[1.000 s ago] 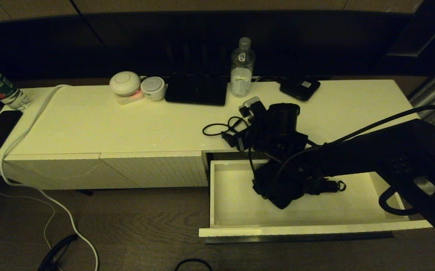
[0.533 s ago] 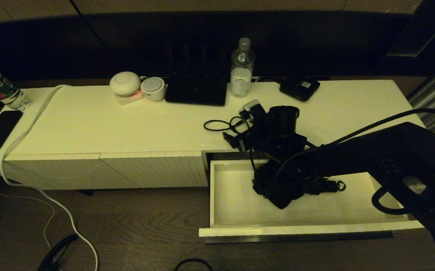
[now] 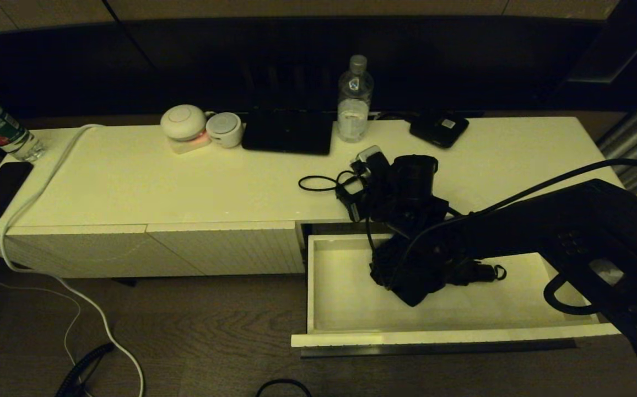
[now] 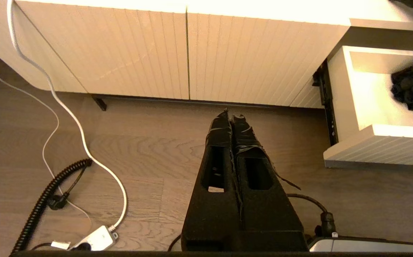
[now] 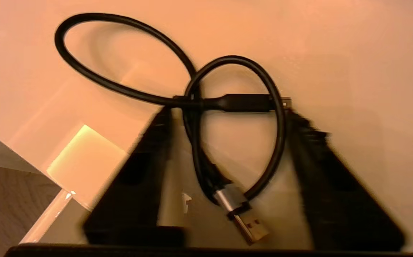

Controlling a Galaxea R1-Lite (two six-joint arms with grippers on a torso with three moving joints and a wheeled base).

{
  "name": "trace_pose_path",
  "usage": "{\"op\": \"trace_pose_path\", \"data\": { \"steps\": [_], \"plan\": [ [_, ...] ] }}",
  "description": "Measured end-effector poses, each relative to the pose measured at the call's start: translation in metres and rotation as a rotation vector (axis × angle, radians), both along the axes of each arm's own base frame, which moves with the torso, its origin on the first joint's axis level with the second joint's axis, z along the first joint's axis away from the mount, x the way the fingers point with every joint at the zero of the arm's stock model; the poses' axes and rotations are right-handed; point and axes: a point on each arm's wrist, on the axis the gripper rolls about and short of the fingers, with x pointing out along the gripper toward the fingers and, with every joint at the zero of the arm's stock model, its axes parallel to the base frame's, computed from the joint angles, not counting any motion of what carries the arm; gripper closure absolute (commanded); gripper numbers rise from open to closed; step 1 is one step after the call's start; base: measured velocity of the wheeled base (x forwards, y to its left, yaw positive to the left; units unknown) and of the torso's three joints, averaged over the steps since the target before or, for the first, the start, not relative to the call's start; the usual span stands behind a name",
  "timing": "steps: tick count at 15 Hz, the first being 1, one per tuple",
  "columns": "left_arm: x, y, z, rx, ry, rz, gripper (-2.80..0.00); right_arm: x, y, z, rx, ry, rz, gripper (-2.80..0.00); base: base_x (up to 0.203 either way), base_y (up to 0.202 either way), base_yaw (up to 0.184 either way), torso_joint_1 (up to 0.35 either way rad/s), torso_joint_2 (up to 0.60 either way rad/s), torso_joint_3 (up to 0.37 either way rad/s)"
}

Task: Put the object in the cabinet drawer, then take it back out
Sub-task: Put the data cable in the drawer

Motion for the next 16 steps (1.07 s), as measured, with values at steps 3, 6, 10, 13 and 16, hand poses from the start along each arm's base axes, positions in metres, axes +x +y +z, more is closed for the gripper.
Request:
{"op": "trace_pose_path", "data": {
  "steps": [3, 6, 10, 13, 16],
  "plan": [
    [0.000, 0.000, 0.000, 0.000, 0.000, 0.000, 0.00, -0.001, 0.001, 0.002, 0.001, -0.002, 0.004, 0.00, 0.000, 0.000, 0.000, 0.000, 0.00, 0.000],
    [0.000, 0.000, 0.000, 0.000, 0.000, 0.001, 0.00, -0.002, 0.002, 0.004, 0.004, -0.009, 0.007, 0.00, 0.000, 0.000, 0.000, 0.000, 0.00, 0.000],
    [0.000, 0.000, 0.000, 0.000, 0.000, 0.000, 0.00, -0.008, 0.001, 0.014, 0.011, -0.022, 0.002, 0.00, 0.000, 0.000, 0.000, 0.000, 0.00, 0.000],
    [0.000, 0.000, 0.000, 0.000, 0.000, 0.000, 0.00, -0.021, -0.005, 0.029, 0.013, -0.027, -0.008, 0.00, 0.000, 0.000, 0.000, 0.000, 0.00, 0.000],
    [0.000, 0.000, 0.000, 0.000, 0.000, 0.001, 0.00, -0.043, -0.015, 0.052, 0.021, -0.038, -0.100, 0.00, 0.000, 0.000, 0.000, 0.000, 0.00, 0.000]
  ]
}}
